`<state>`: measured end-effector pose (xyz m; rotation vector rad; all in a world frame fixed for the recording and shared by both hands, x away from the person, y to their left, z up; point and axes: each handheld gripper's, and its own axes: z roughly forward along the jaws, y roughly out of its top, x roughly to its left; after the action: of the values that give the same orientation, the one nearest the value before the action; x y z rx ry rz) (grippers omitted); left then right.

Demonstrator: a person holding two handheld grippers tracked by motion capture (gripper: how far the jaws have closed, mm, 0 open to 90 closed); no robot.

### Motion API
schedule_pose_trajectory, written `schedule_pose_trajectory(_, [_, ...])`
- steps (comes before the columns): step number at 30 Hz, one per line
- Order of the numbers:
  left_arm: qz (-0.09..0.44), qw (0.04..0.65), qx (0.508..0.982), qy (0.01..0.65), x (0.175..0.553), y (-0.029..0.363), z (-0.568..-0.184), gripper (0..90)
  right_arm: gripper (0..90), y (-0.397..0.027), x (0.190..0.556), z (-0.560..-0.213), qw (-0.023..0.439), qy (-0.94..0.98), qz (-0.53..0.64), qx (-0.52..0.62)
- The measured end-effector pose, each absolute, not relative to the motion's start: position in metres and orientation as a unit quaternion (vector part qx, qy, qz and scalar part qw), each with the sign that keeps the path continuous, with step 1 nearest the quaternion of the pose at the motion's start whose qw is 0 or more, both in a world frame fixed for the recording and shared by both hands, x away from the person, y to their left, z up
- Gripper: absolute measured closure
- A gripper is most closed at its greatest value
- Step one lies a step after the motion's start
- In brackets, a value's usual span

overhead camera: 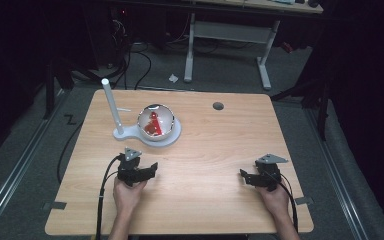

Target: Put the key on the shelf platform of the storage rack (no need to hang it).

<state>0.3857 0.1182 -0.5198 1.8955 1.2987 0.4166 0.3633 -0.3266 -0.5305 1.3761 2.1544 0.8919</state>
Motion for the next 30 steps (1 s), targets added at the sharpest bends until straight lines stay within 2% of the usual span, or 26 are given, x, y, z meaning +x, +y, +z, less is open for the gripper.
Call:
schedule_pose_trajectory(26, [0.18, 0.364, 0.753, 0.517, 0.396, 0.108, -0.533, 27.5, 24.8, -0.327, 0.363, -0.531, 0.215, 0.777, 0.322, 0.496])
schedule_pose_trajectory(30, [0.201, 0.358, 0.759, 0.505, 0.395, 0.105, -0.535, 28.0, 24.8, -0.327, 0.363, -0.531, 0.216, 0.777, 0.322, 0.496])
